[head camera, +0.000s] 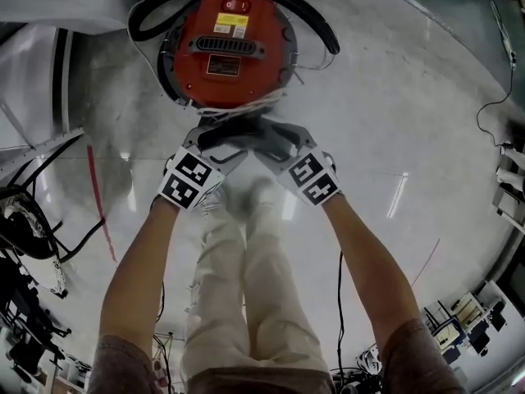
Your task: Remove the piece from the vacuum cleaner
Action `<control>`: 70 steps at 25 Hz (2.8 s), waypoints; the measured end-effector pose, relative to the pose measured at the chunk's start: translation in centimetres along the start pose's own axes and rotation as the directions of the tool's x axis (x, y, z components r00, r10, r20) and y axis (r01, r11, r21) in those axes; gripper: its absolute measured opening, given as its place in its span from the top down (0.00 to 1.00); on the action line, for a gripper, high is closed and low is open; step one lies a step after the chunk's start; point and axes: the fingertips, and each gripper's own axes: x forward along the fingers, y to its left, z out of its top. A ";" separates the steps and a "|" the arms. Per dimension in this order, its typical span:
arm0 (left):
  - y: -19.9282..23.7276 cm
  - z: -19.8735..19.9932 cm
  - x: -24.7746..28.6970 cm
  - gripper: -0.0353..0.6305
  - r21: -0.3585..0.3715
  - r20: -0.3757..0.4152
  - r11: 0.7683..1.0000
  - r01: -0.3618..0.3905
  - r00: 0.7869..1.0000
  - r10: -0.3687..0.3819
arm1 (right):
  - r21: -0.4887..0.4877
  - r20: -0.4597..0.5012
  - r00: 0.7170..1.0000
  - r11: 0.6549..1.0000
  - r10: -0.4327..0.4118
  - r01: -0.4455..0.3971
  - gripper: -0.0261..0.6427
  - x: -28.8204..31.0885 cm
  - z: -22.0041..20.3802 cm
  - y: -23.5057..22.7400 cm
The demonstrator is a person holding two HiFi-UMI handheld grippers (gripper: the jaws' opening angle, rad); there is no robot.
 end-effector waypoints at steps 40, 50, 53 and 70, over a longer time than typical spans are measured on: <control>-0.3 -2.5 -0.1 0.80 -0.087 -0.080 0.993 -0.083 0.994 0.076 | 0.159 -0.023 0.997 0.985 -0.070 0.073 0.84 1.2 -1.5 1.5; -3.9 -5.7 -1.3 0.82 -0.044 -0.142 0.998 -0.053 0.989 0.046 | 0.196 -0.027 0.998 0.978 -0.061 0.065 0.86 0.2 -4.3 5.3; -5.2 -5.7 -2.2 0.82 -0.057 -0.121 0.996 -0.069 0.991 0.062 | 0.211 -0.019 0.997 0.975 -0.071 0.073 0.86 -1.0 -4.2 6.5; -14.3 10.6 -19.9 0.81 -0.046 0.009 0.988 -0.147 0.989 0.147 | 0.191 0.163 0.978 0.977 -0.128 0.096 0.86 -20.0 11.7 12.4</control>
